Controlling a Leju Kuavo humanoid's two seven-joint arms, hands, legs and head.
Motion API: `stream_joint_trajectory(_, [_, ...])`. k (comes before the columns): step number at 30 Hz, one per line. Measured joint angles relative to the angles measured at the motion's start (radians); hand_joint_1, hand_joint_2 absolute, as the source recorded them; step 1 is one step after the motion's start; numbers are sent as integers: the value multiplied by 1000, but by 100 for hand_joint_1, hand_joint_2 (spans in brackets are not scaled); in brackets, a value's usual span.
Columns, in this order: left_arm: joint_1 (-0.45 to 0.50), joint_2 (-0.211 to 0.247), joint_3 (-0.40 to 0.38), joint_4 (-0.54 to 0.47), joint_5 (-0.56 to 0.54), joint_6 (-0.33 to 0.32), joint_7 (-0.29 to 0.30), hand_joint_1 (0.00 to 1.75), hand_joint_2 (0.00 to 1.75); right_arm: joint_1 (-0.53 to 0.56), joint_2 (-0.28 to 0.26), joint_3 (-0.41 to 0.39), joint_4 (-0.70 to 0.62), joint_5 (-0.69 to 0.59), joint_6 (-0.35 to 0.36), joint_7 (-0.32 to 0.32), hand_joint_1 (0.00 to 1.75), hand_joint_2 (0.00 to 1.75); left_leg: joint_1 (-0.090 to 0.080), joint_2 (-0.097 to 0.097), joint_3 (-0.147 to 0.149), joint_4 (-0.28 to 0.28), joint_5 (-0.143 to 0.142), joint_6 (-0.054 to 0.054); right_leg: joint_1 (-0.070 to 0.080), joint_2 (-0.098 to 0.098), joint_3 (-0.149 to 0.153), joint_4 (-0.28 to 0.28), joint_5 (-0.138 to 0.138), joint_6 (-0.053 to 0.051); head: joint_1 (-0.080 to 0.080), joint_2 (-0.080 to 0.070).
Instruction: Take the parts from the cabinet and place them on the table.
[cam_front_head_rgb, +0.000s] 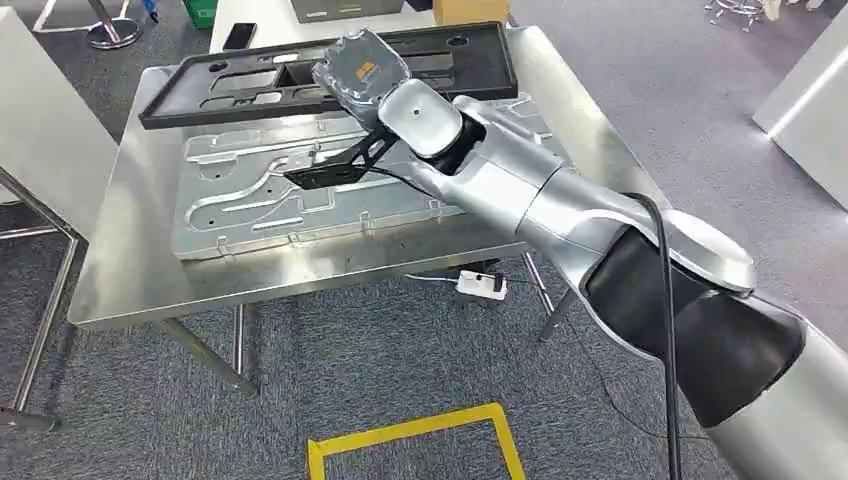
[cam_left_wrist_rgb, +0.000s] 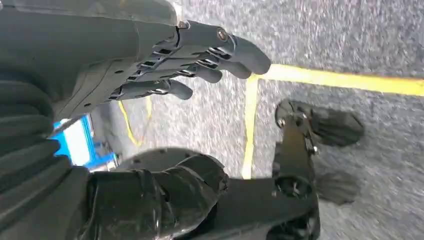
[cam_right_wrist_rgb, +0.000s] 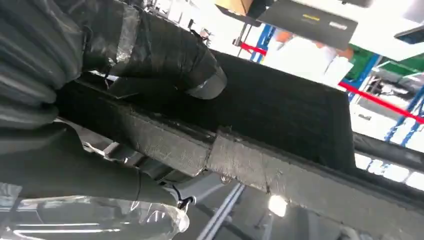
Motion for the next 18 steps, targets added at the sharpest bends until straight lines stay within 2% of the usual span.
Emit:
stream_joint_trajectory(1, [-1, -1, 0, 0, 0, 0, 0, 0, 175, 0, 0, 0, 0, -1, -3, 0, 175, 175, -8, -1, -5, 11, -9, -8, 5, 1, 19, -10, -18, -3, -4, 0])
stream_joint_trajectory(4, [-4, -2, 0, 0, -1, 0, 1, 0, 175, 8, 0, 0, -1, -2, -6, 0, 175, 175, -2, 0, -4, 4, -12, -19, 11, 5, 19, -19, -30, -17, -3, 0])
stream_joint_trajectory(6, [-1, -3, -1, 0, -1, 0, 2, 0, 175, 7, -2, 0, 0, -2, -6, 2, 175, 175, -2, 2, -8, 15, -27, -30, 0, 5, 35, -33, -32, -25, -4, 0])
stream_joint_trajectory(7, [-1, -3, -1, 0, -2, 0, 1, 0, 175, 7, -2, 0, 0, -3, -7, 3, 175, 175, -2, 3, -26, 58, -46, -35, -2, 5, 40, -36, -35, -31, -8, 0])
stream_joint_trajectory(9, [-3, -3, -1, 0, -2, 0, 1, 0, 175, 8, -1, 0, -1, -13, -10, 3, 175, 175, 3, 3, -112, 210, -94, -44, -1, 5, 51, -37, -44, -38, -8, 0])
stream_joint_trajectory(10, [-2, -4, -1, 0, -2, 0, 2, 0, 175, 12, -1, 0, -1, -22, -11, 3, 175, 175, 4, 3, -155, 272, -103, -48, 0, 5, 57, -37, -50, -38, -8, 0])
stream_joint_trajectory(11, [-2, -5, -1, 0, -3, 1, 3, 0, 175, 17, -1, 0, -1, -27, -13, 3, 175, 175, 7, 3, -186, 300, -91, -50, 0, 5, 64, -37, -56, -37, -8, 0])
stream_joint_trajectory(12, [-1, -6, -1, 0, -3, 5, 8, 0, 175, 22, -1, 0, -1, -28, -15, 3, 175, 175, 9, 3, -189, 276, -55, -51, 0, 6, 74, -36, -63, -37, -8, 0])
stream_joint_trajectory(13, [-1, -6, -1, 0, 0, 8, 10, 0, 175, 25, -1, 0, -1, -29, -16, 3, 175, 175, 11, 3, -172, 216, -5, -51, 0, 7, 84, -36, -70, -36, -8, 0])
stream_joint_trajectory(14, [0, -6, -1, 0, 3, 13, 11, 0, 175, 26, -2, 0, -1, -29, -18, 3, 175, 175, 12, 4, -140, 126, 54, -49, -1, 7, 94, -36, -78, -33, -8, 0])
stream_joint_trajectory(15, [0, -6, -1, 0, 5, 15, 11, 0, 175, 26, -2, 0, -1, -29, -21, 3, 175, 175, 12, 4, -108, 39, 101, -46, -1, 8, 104, -36, -86, -30, -8, 0])
stream_joint_trajectory(16, [-1, -6, -1, 0, 7, 15, 11, 0, 175, 26, -3, 0, 0, -30, -26, 4, 175, 175, 8, 3, -88, 25, 83, -43, 1, 8, 105, -40, -90, -24, -7, 0])
stream_joint_trajectory(17, [-2, -5, -1, 0, 7, 16, 11, 0, 175, 26, -5, 0, 0, -31, -30, 5, 175, 175, 0, 3, -79, -2, 78, -36, 1, 11, 102, -39, -92, -19, -11, 0])
stream_joint_trajectory(18, [-3, -5, -1, 0, 7, 17, 10, 0, 175, 30, -7, 0, 0, -34, -32, 5, 175, 175, -1, 5, -78, -3, 67, -29, -1, 11, 99, -40, -91, -13, -11, 0])
